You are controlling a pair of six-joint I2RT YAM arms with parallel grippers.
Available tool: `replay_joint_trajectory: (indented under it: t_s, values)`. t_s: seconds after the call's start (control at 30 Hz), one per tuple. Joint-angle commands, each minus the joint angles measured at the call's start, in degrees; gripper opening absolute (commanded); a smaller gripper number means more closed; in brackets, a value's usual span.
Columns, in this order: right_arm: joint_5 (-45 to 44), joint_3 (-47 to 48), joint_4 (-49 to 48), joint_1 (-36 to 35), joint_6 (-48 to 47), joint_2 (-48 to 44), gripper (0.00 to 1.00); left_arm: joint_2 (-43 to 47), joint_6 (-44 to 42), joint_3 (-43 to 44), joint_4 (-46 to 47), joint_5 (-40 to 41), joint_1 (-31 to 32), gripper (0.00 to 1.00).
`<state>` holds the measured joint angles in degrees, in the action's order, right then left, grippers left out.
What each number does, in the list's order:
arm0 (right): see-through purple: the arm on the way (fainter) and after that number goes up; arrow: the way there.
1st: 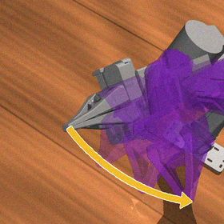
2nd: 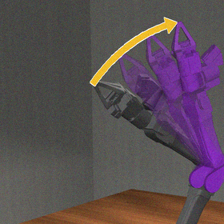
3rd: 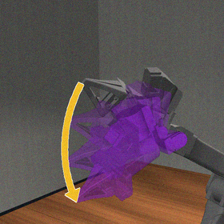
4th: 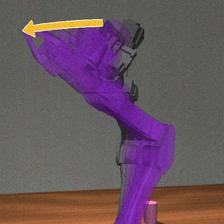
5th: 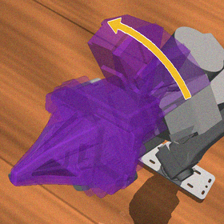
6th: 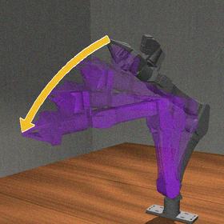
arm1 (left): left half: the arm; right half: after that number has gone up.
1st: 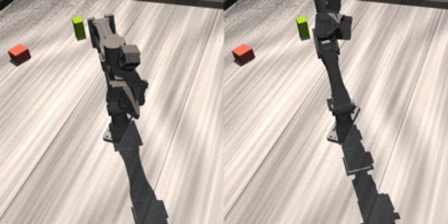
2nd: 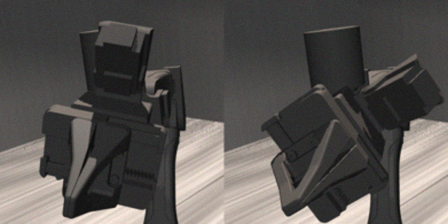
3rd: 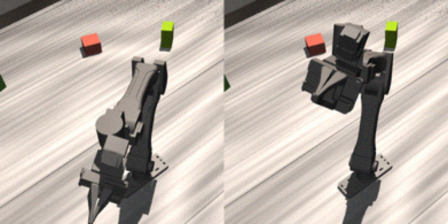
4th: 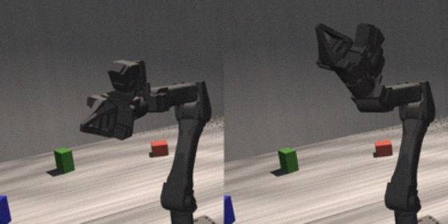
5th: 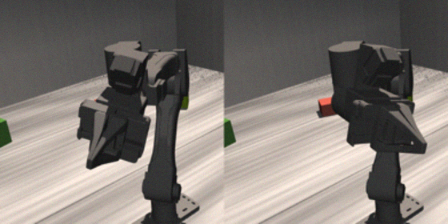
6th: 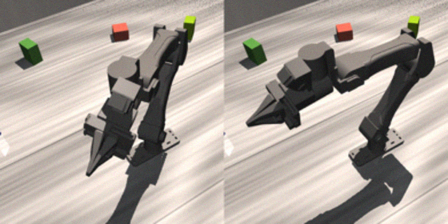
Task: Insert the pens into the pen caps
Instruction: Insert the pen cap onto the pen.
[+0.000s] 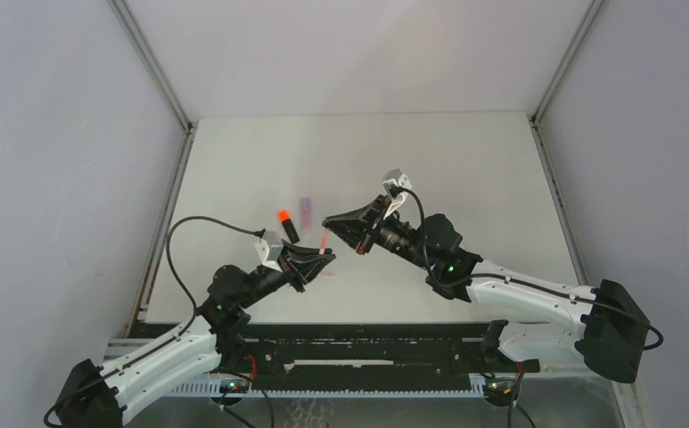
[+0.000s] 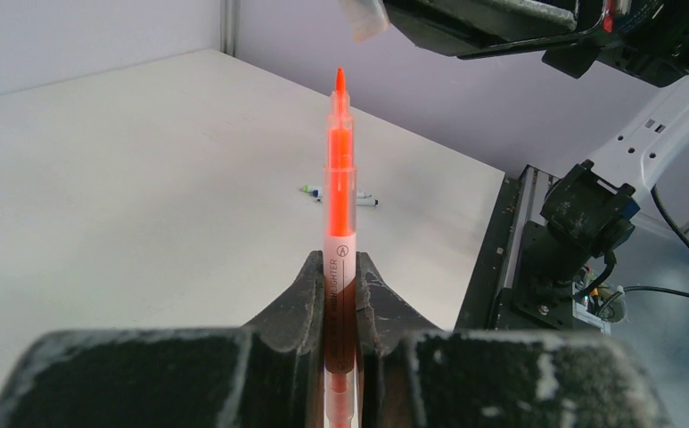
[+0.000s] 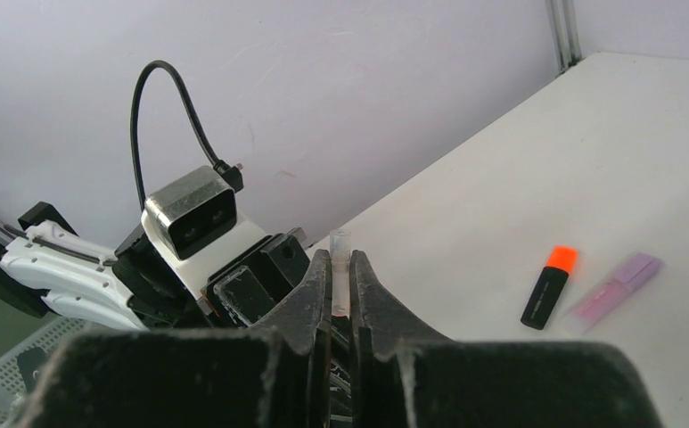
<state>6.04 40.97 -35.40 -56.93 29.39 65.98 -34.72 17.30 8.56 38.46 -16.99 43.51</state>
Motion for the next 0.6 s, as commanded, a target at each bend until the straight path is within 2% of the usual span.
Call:
replay_joint_trajectory:
  t_s: [0.0, 0.57]
  values:
    - [-0.93, 0.23, -2.95, -0.48, -0.54, 0.20, 0.00, 0.61, -1.36, 0.41, 1.82, -0.84, 0.35, 0.00]
    - [-0.57, 0.21, -3.24, -0.62, -0.03, 1.92, 0.00, 0.69, -1.22, 0.40, 1.83, -0.78, 0.35, 0.00]
